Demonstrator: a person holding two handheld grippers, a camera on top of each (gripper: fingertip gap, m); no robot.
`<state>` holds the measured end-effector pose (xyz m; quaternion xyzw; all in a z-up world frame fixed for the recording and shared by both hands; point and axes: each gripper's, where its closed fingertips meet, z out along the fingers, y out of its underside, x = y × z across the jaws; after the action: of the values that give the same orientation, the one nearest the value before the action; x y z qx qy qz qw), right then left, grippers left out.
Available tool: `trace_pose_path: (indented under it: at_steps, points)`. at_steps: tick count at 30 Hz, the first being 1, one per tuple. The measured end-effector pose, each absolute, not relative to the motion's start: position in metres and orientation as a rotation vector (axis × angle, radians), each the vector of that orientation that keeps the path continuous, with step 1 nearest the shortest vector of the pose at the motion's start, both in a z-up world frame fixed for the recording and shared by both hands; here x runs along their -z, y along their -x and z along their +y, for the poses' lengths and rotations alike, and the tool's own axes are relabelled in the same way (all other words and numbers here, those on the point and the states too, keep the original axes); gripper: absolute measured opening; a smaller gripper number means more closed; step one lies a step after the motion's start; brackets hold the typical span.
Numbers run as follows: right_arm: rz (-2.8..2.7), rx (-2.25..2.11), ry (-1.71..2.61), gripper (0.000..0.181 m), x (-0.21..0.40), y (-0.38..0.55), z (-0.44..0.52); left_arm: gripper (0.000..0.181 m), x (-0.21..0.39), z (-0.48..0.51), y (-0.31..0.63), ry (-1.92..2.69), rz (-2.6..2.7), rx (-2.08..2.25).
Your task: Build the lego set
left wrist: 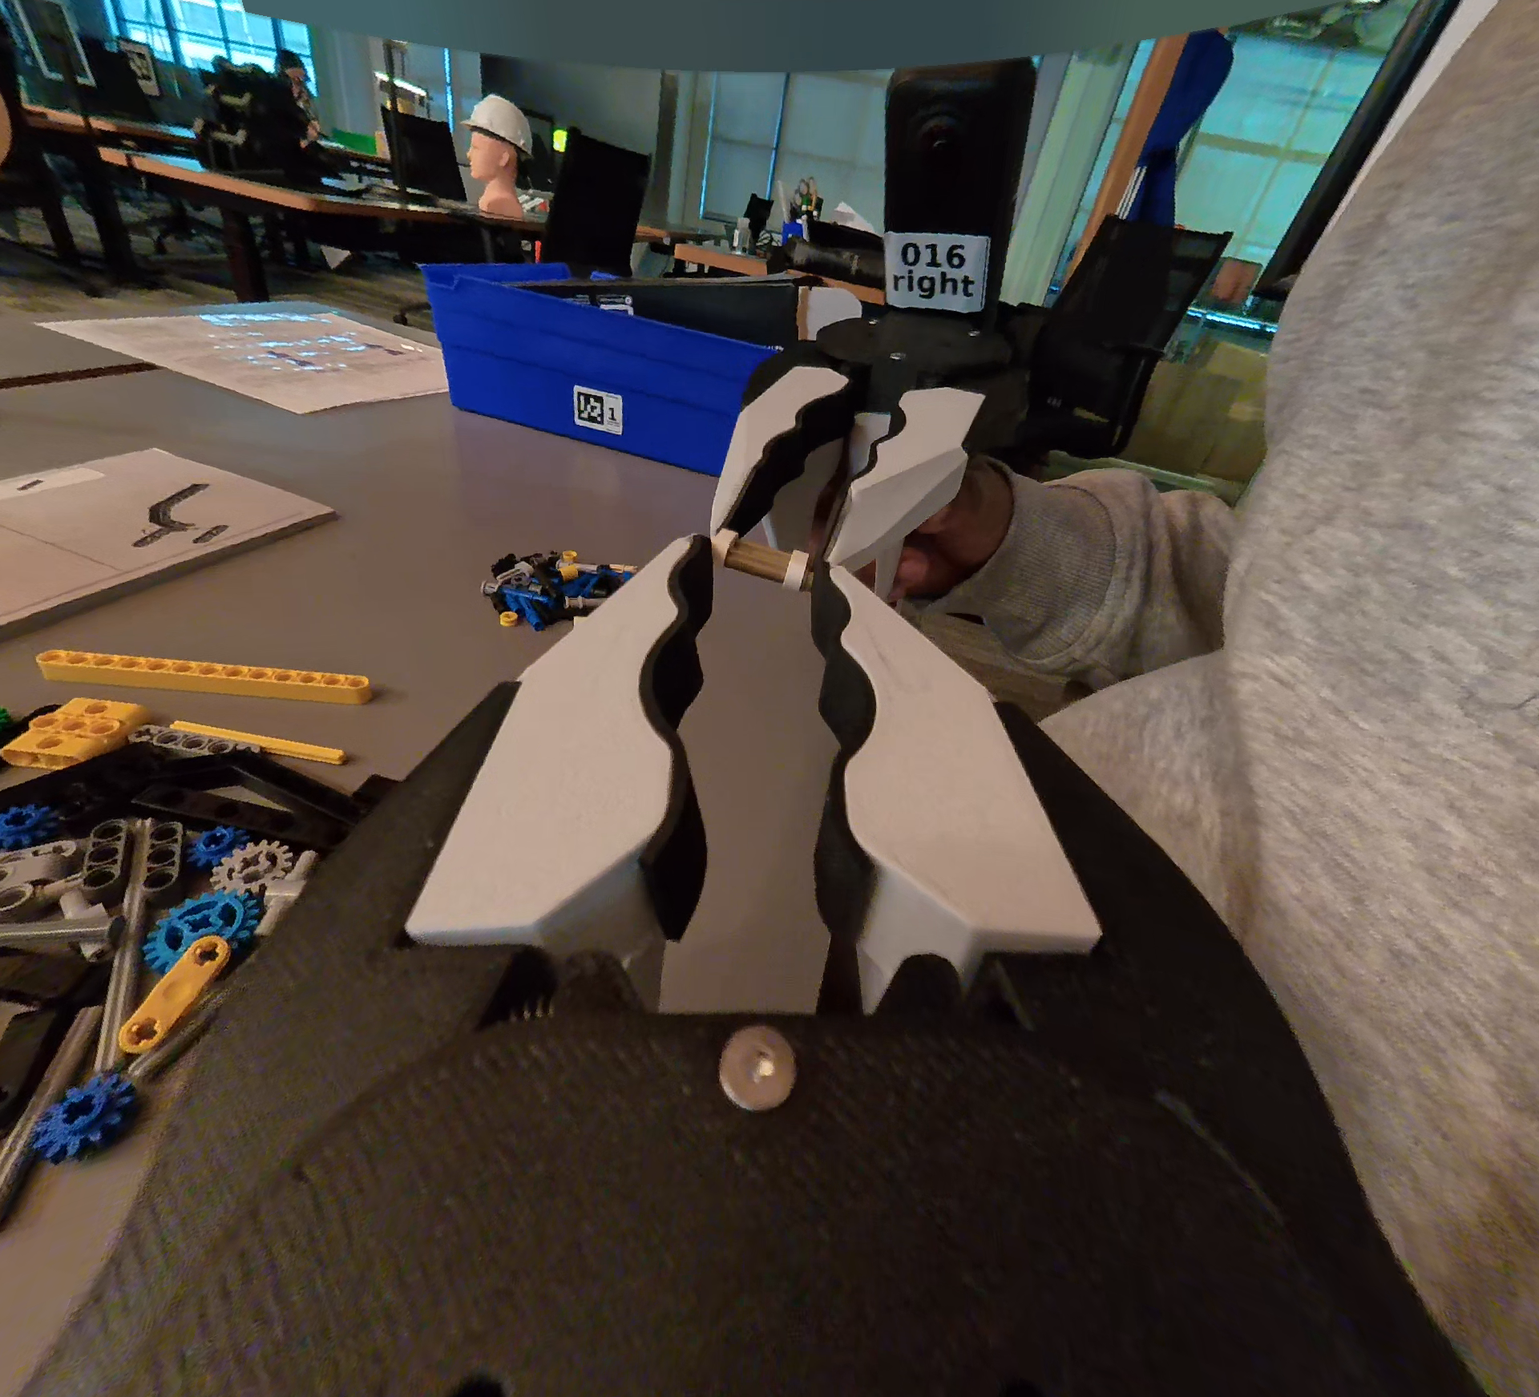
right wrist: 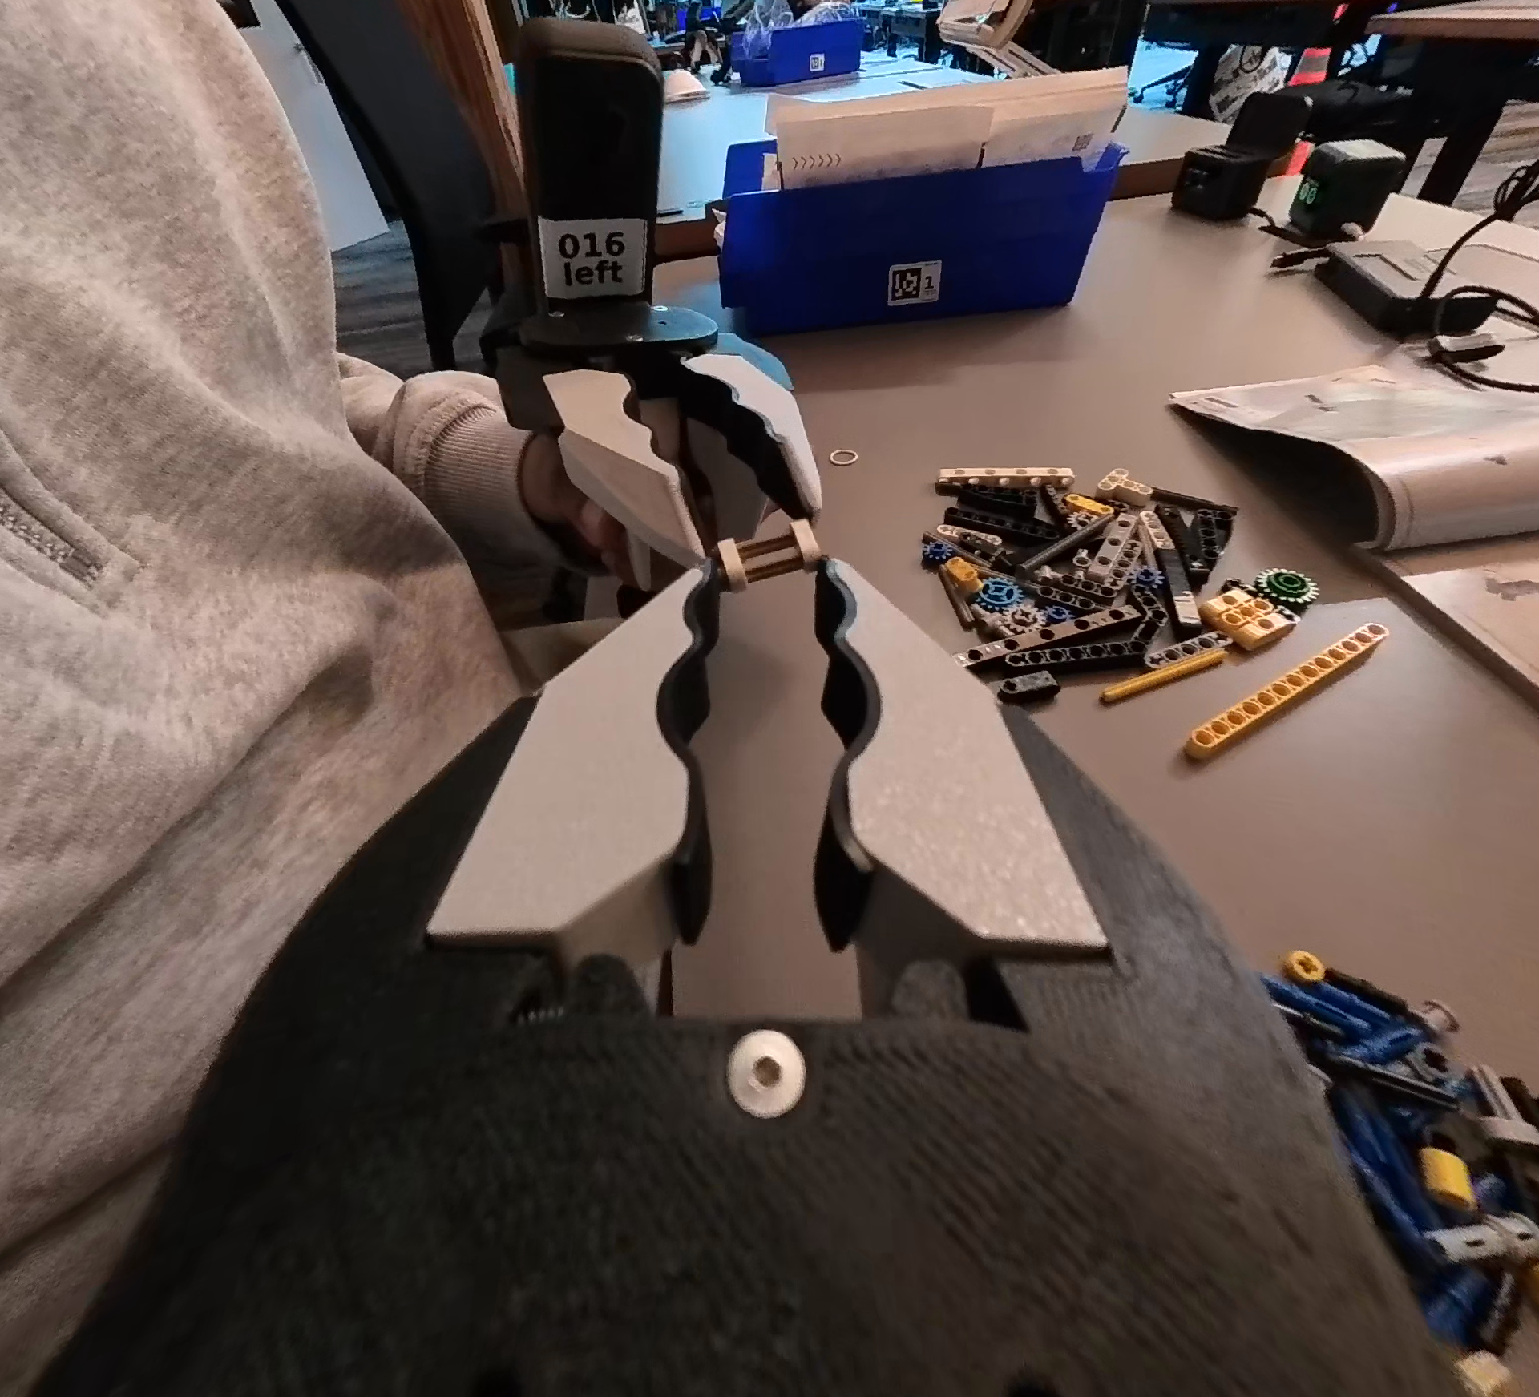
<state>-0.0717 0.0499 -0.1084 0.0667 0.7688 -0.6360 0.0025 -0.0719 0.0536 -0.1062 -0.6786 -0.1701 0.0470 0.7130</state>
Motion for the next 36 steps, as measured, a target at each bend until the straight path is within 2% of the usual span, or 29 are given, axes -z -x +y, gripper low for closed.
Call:
trace_pose_path:
  at_steps: [23, 32, 36]
  points:
    - [2.154, 2.124, -0.264, 0.023, 0.099, 0.076, 0.045, 0.025, 0.098, 0.049, 0.075, 1.439, -0.4, -0.074]
    - [2.113, 2.163, -0.258, 0.035, 0.094, 0.075, 0.044, 0.024, 0.089, 0.048, 0.073, 1.368, -0.404, -0.009]
    - [2.081, 2.189, -0.234, 0.032, 0.089, 0.069, 0.041, 0.025, 0.085, 0.048, 0.071, 1.322, -0.413, 0.042]
